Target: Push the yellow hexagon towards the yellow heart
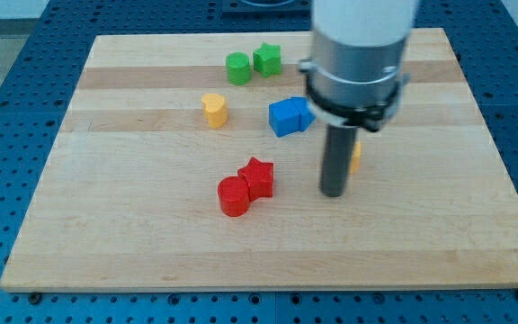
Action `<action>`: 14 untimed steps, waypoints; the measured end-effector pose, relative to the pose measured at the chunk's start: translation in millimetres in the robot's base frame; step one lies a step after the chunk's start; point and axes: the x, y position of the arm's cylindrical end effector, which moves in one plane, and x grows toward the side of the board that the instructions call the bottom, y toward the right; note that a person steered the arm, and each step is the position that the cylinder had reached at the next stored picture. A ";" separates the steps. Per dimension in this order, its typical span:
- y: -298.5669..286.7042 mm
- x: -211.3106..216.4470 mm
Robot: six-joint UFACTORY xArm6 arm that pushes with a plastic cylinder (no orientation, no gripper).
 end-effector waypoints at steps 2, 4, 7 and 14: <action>25.4 -23.7; -13.5 -28.8; -3.6 -62.2; -126.4 -75.8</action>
